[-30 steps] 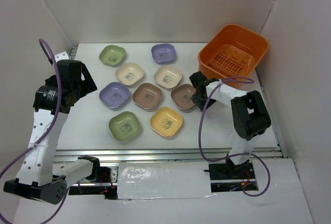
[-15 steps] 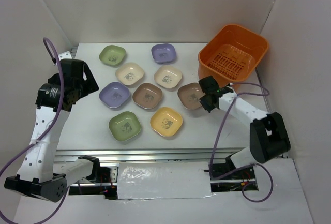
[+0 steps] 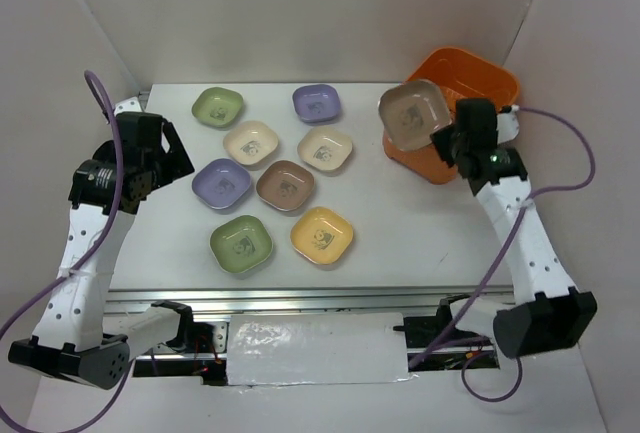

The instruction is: Place the plates into the plastic bin on the countertop

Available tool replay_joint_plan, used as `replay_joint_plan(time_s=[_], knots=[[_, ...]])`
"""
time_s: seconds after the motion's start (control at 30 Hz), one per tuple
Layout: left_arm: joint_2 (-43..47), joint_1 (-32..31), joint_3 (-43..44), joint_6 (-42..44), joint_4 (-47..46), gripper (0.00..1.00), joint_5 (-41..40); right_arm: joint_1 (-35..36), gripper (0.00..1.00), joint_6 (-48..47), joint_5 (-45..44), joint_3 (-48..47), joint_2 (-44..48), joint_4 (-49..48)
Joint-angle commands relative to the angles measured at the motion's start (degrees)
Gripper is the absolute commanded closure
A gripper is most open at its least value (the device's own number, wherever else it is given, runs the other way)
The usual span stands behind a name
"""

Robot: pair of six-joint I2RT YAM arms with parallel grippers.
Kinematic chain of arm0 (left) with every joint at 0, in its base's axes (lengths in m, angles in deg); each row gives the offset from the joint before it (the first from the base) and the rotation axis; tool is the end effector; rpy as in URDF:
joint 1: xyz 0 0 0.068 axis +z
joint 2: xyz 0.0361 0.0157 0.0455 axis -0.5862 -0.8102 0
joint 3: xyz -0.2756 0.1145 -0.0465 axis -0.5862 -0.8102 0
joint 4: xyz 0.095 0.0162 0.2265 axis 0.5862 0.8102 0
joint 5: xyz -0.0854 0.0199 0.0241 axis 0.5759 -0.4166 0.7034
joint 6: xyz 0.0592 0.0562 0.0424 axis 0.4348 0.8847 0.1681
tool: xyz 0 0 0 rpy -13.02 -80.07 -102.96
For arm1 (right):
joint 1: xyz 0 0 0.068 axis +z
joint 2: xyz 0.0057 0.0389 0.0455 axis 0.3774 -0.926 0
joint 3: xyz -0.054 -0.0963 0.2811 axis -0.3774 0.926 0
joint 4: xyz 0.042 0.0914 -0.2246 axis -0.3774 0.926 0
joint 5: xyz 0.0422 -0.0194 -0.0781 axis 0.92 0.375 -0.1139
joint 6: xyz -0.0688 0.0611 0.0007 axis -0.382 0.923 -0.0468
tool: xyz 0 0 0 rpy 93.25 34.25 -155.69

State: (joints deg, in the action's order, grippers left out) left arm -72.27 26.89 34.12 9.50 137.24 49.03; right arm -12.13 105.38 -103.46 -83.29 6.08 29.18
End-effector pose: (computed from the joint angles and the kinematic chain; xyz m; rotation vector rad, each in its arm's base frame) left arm 0.1956 0.0073 0.4163 -0.6853 2.0822 0.1383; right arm 0.2533 0.0214 0.3639 1.1492 1.8862 0.4260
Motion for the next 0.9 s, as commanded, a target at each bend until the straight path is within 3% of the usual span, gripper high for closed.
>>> replay_joint_plan(time_s=[0.0,0.07,0.13,0.3,0.37,0.5,0.7,0.87], knots=[[-0.7,-0.2,3.0,1.8,-2.7,0.01,3.4,-7.2,1.0,-9.1,1.0,-13.6,-11.6,2.0],[-1.3,-0.3,4.0,2.9,-2.7,0.01,5.3,-9.6,1.0,-15.4,1.5,-22.1,-19.3,5.2],[-1.3,-0.7,4.3,3.6,-3.2,0.01,7.8,-14.3,1.0,-23.5,4.5,-36.8,-31.6,9.4],[-0.5,-1.8,3.3,5.3,-3.6,0.01,9.1,-19.2,1.0,-31.0,10.6,-75.2,-58.9,26.1],[-0.4,-2.1,2.5,5.7,-3.4,0.01,8.9,-20.4,1.0,-30.9,8.3,-72.9,-60.2,25.8],[0.9,-2.5,-0.2,6.4,-3.8,0.01,8.5,-22.8,1.0,-30.5,9.6,-55.6,-54.8,11.5],[0.3,-3.1,-1.8,7.0,-5.0,0.01,9.3,-21.2,1.0,-35.1,7.5,-66.7,-64.7,15.1],[-1.8,-3.2,-1.4,7.0,-5.2,0.01,9.1,-20.7,0.96,-33.8,5.7,-61.7,-65.0,10.5]])
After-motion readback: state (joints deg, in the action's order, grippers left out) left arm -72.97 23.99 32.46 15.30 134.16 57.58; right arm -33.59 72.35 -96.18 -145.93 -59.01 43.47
